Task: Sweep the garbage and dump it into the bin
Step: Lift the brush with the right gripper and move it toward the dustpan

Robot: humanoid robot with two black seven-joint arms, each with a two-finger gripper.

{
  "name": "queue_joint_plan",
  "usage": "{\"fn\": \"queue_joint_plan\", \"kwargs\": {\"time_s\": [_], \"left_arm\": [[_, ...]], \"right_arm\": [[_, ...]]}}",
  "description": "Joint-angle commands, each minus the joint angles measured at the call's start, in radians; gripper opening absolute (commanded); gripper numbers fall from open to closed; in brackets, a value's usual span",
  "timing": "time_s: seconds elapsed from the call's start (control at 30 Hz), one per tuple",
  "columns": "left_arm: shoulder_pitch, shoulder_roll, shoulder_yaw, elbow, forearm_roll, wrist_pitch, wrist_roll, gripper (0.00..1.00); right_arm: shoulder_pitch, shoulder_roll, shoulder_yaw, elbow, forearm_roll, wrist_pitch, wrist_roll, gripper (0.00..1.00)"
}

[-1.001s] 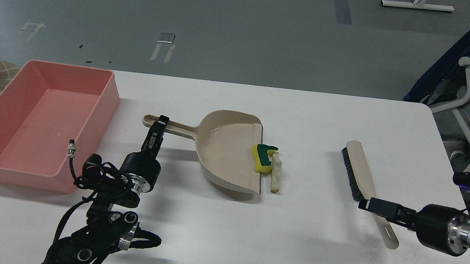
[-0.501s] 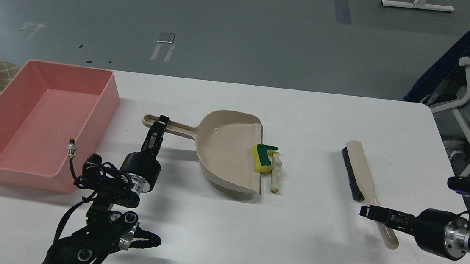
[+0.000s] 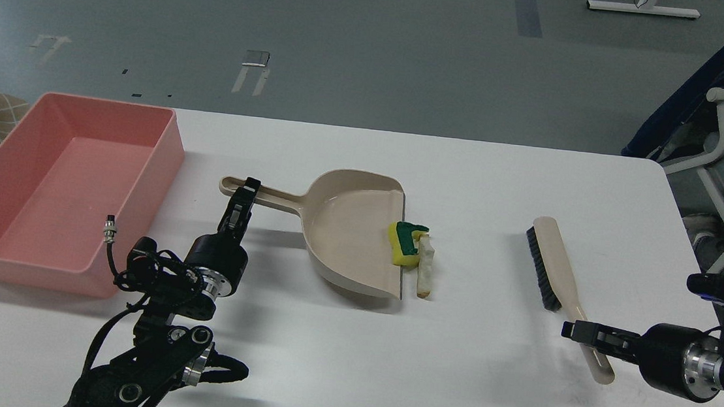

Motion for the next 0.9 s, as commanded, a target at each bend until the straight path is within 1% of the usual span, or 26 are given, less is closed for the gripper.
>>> {"fn": "queue_joint_plan", "kwargs": {"time_s": [0.0, 0.03, 0.07, 0.1, 0.13, 0.2, 0.23, 0.5, 0.7, 0.87], "left_arm": [[0.0, 0.001, 0.0, 0.0, 0.0, 0.0, 0.0, 0.0], [0.0, 0.001, 0.0, 0.0, 0.0, 0.0, 0.0, 0.0], [0.0, 0.001, 0.0, 0.0, 0.0, 0.0, 0.0, 0.0], [0.0, 0.004, 0.0, 0.0, 0.0, 0.0, 0.0, 0.0], [0.0, 0.004, 0.0, 0.0, 0.0, 0.0, 0.0, 0.0], [0.0, 0.001, 0.0, 0.0, 0.0, 0.0, 0.0, 0.0], [0.0, 0.001, 0.0, 0.002, 0.0, 0.0, 0.0, 0.0], [0.0, 0.004, 0.0, 0.0, 0.0, 0.0, 0.0, 0.0], [0.0, 0.007, 0.0, 0.0, 0.0, 0.0, 0.0, 0.0], [0.002, 0.01, 0.003, 0.0, 0.002, -0.002, -0.005, 0.0]], "right_arm": [[0.0, 0.0, 0.002, 0.001, 0.002, 0.0, -0.042, 0.25], [0.0, 0.0, 0.002, 0.001, 0.006, 0.0, -0.07, 0.2], [0.0, 0.0, 0.002, 0.002, 0.008, 0.002, -0.087, 0.13], [0.0, 0.0, 0.002, 0.004, 0.009, 0.005, -0.102, 0.05], [0.001, 0.0, 0.005, 0.006, 0.018, 0.018, -0.133, 0.0], [0.003, 0.0, 0.009, 0.012, 0.037, 0.028, -0.158, 0.0], [0.003, 0.0, 0.011, 0.016, 0.04, 0.028, -0.161, 0.0], [0.037, 0.017, 0.04, 0.022, 0.048, 0.034, -0.159, 0.0], [0.116, 0.075, 0.028, 0.015, 0.08, 0.054, -0.162, 0.0], [0.13, 0.133, 0.021, 0.01, 0.098, 0.066, -0.167, 0.0]]}}
